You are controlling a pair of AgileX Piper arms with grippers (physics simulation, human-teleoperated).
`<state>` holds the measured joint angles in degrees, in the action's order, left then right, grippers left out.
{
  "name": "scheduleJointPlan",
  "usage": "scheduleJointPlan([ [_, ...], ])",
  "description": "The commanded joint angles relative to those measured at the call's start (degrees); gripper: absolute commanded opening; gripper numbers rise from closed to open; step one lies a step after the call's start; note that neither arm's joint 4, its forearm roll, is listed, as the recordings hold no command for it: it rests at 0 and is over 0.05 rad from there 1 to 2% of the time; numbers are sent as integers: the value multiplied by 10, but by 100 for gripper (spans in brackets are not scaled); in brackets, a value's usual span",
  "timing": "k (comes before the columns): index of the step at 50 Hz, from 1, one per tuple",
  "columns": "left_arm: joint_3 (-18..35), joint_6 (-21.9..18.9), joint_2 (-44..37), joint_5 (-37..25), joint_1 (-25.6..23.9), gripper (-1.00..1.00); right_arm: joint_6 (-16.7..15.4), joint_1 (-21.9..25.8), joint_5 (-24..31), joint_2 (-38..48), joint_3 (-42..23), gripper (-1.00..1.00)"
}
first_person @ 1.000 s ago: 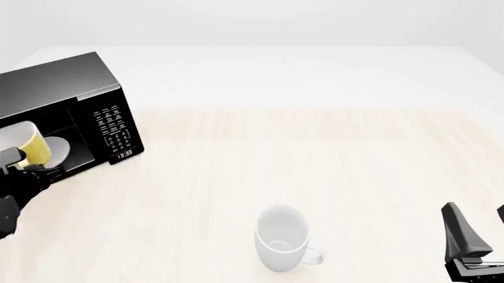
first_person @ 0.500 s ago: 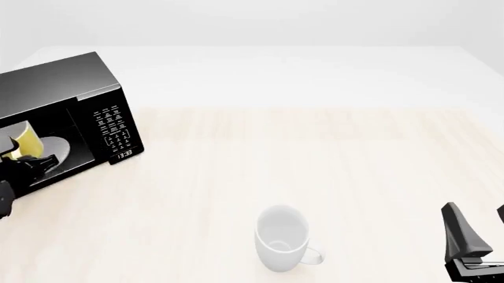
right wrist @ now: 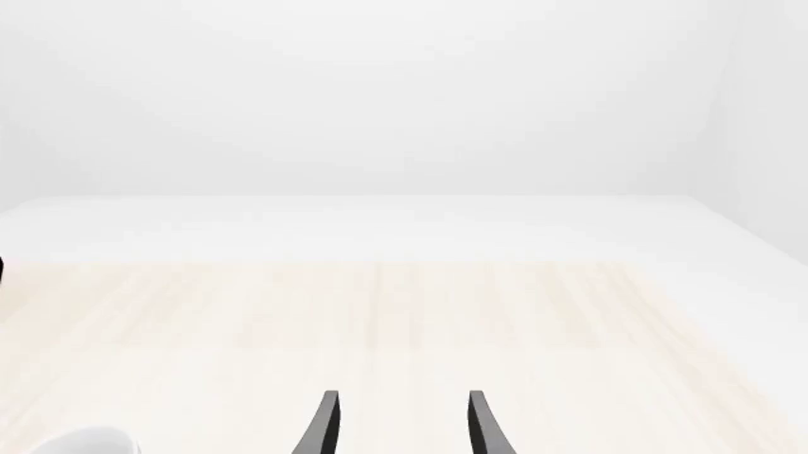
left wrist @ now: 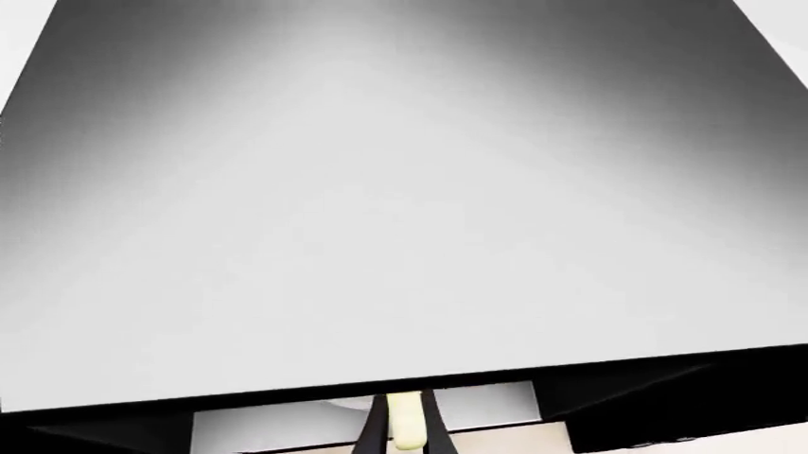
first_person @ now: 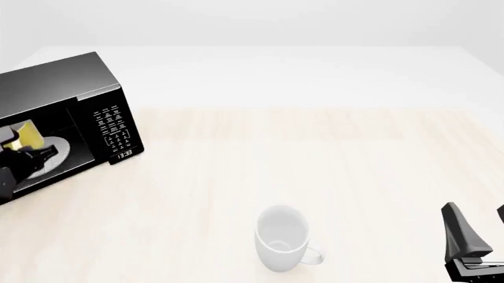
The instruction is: Put the yellow and white mug in the microwave and close it.
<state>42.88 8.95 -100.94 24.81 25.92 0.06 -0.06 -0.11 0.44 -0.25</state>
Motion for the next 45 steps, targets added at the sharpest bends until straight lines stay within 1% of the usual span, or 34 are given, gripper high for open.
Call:
scheduleJointPlan([
  [1,32,1,-16,-14,2,-100,0,0,0,0,0,100],
  [10,41,0,-36,-15,7,-100,0,0,0,0,0,100],
  [20,32,-13,-69,3,12,-100,0,0,0,0,0,100],
  [28,33,-17,-77,6,14,-100,0,0,0,0,0,100],
  [30,27,-24,-76,15,19,-100,0,0,0,0,0,100],
  [36,33,-24,-84,13,17,-100,0,0,0,0,0,100],
  [37,32,-30,-85,15,19,100,0,0,0,0,0,100],
  [45,36,-30,-86,12,14,100,0,0,0,0,0,100],
])
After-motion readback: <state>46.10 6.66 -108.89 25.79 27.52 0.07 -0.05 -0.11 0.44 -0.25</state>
